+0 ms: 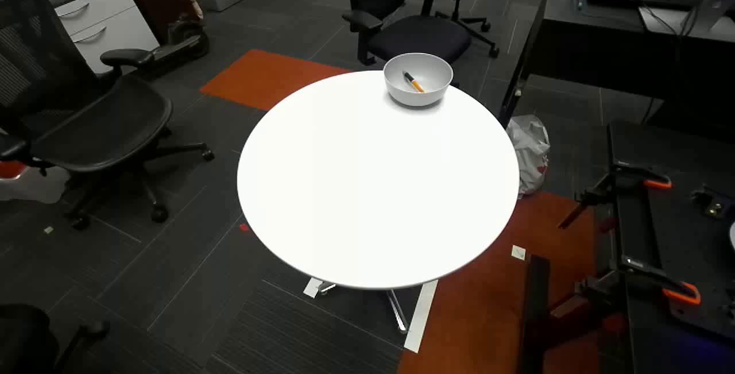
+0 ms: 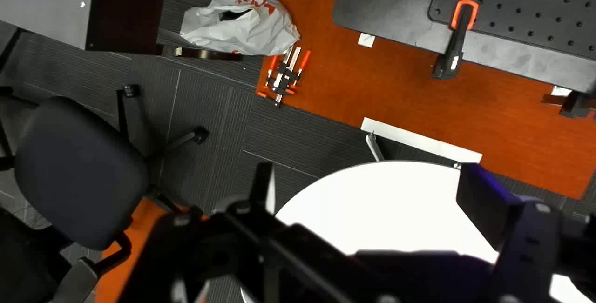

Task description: Put the pen on the table

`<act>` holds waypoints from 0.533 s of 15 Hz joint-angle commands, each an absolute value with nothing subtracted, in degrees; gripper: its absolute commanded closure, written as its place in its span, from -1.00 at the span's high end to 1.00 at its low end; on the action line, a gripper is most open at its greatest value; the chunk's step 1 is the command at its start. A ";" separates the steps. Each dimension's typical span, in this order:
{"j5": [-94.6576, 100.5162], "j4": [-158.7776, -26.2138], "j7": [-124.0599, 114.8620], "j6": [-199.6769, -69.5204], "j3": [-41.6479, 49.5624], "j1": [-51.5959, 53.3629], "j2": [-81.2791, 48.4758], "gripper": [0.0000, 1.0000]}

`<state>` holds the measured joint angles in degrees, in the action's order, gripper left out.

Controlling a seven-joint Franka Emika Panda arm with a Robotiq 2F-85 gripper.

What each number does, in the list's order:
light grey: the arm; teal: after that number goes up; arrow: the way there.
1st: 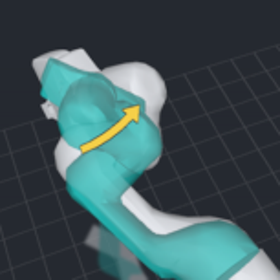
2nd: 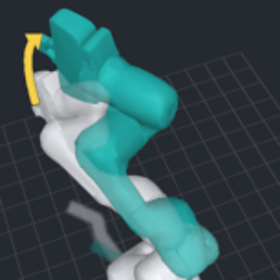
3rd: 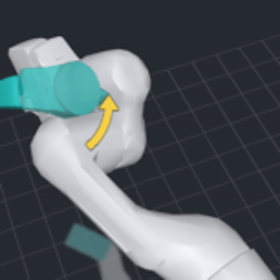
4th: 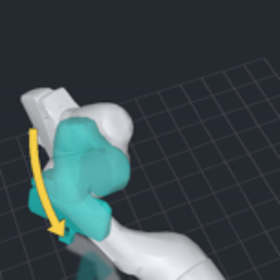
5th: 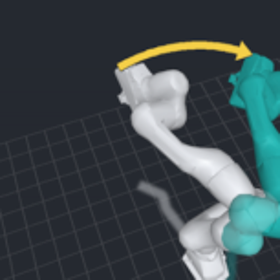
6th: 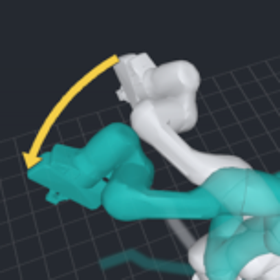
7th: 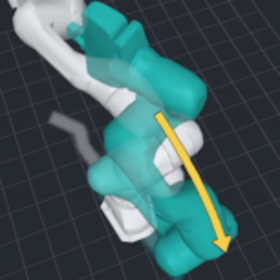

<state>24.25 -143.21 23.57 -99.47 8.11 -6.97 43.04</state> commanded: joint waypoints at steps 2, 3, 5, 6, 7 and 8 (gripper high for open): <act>24.89 -143.02 22.89 -98.99 9.09 -5.57 43.13 1.00; 24.89 -143.02 22.89 -98.99 9.09 -5.57 43.13 1.00; 24.89 -143.02 22.89 -98.99 9.09 -5.57 43.13 1.00; 24.89 -143.02 22.89 -98.99 9.09 -5.57 43.13 1.00; 24.99 -142.75 22.41 -100.25 9.31 -5.51 42.15 1.00; 25.00 -142.24 21.69 -101.92 9.71 -5.46 40.46 1.00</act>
